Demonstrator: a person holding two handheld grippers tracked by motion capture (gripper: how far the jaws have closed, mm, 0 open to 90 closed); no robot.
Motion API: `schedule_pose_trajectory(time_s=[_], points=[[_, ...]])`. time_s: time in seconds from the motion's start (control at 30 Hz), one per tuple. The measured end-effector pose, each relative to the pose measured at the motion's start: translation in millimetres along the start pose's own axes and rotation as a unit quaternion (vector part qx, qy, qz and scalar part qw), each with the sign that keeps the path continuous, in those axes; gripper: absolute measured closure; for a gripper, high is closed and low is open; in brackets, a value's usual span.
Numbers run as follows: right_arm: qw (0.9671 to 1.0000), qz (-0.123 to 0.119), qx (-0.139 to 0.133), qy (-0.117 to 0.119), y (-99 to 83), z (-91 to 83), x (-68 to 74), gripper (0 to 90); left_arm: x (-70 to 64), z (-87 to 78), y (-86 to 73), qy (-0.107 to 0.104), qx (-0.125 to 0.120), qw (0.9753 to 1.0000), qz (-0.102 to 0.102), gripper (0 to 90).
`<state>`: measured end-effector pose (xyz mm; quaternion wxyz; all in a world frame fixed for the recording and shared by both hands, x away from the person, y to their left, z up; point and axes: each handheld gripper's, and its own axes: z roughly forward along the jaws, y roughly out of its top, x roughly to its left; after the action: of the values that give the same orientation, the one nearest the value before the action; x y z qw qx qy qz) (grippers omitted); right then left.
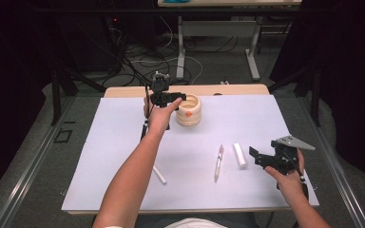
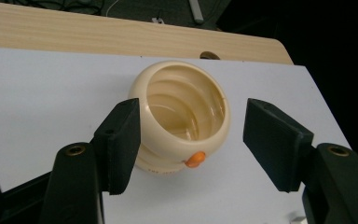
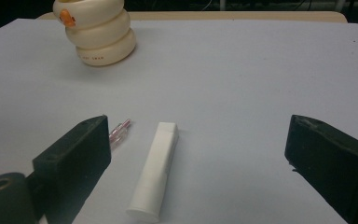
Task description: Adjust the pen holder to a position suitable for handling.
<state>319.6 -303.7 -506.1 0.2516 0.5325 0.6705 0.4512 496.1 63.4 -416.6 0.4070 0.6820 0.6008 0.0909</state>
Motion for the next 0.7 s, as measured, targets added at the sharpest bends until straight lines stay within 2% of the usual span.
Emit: schedule_pose_trajectory(time_s=[0.03, 0.1, 0.13, 0.23, 0.3, 0.37, 0.43, 0.7], points=[[1.0000, 0.002, -0.005, -0.002, -0.1, 0.5, -0.1, 6.7, 0.1, 2.6, 0.7, 0.000, -0.005, 0.9999, -0.010, 37.5], [1.0000, 0.004, -0.006, 0.003, 0.1, 0.2, -0.5, 6.8, 1.6, 5.8, 2.0, 0.003, -0.010, 0.9998, -0.015, 38.0], [1.0000, 0.004, -0.004, 0.001, 0.8, -0.7, -0.5, 6.9, 2.6, 7.1, 2.7, 0.003, -0.009, 0.9998, -0.016, 41.2], [1.0000, 0.001, -0.008, 0.004, 1.0, 0.2, -1.0, 7.0, 6.3, 13.4, 4.5, -0.002, 0.003, 0.9996, -0.029, 41.4], [1.0000, 0.001, -0.001, 0.003, 0.8, 0.1, -0.1, 7.3, 6.8, 18.5, 4.3, -0.002, 0.006, 0.9992, -0.040, 41.8], [1.0000, 0.003, 0.000, 0.004, 0.8, -0.1, 0.5, 7.3, 7.6, 23.8, 3.5, 0.004, 0.009, 0.9990, -0.044, 42.2], [0.9999, 0.004, -0.012, 0.003, 1.4, 0.6, -0.1, 7.4, 8.3, 29.6, 2.7, 0.014, 0.014, 0.9988, -0.044, 45.1], [0.9997, 0.022, -0.006, 0.012, 2.5, -1.1, -4.0, 9.0, 15.4, 47.2, -0.4, 0.021, 0.033, 0.9952, -0.090, 46.9]])
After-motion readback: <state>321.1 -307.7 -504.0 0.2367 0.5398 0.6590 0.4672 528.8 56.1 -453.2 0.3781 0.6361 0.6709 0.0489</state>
